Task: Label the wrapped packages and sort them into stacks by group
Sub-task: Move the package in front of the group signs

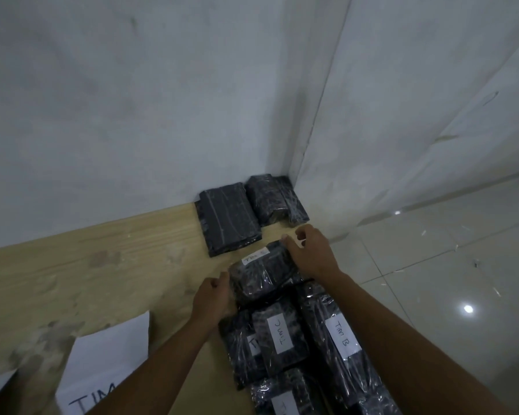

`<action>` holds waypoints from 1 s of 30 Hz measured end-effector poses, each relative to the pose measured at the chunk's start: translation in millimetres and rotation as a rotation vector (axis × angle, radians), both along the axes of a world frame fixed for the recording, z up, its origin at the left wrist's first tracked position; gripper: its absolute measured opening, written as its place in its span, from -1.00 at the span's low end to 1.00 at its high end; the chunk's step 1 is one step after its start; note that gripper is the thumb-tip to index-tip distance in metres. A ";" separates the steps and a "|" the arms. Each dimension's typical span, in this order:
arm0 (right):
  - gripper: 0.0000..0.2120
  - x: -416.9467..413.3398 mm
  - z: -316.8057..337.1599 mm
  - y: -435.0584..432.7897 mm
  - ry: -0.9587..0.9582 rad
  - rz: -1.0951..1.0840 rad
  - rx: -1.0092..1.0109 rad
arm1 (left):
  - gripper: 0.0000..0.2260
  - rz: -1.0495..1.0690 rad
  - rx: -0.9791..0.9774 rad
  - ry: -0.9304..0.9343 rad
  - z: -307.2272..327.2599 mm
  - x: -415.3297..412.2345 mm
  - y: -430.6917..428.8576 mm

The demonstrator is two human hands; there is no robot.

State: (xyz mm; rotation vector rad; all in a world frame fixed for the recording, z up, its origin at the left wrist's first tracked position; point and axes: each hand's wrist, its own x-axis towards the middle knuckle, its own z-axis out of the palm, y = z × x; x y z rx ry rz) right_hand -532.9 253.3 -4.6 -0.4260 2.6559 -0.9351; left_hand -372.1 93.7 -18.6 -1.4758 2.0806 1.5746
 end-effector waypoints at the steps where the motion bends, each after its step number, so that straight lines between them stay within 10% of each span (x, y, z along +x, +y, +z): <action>1: -0.61 -2.7 1.0 -6.3 0.010 -0.001 -0.010 | -0.62 0.008 0.011 0.012 -0.6 -0.9 -3.3; 7: -0.73 -25.9 14.1 -66.7 -0.048 0.001 -0.022 | -0.75 0.021 0.012 0.067 3.6 -5.7 -24.9; 14: -0.05 -43.0 4.1 -128.8 -0.226 0.203 0.408 | -0.82 0.062 0.015 0.126 9.1 0.5 -46.5; 21: 0.06 -33.2 -10.4 -154.7 -0.122 0.211 0.617 | -0.75 0.094 -0.040 0.148 13.2 22.0 -68.9; 30: -0.46 -9.2 21.0 -153.4 -0.280 0.007 -0.107 | -0.73 0.141 0.008 0.177 28.5 53.3 -81.2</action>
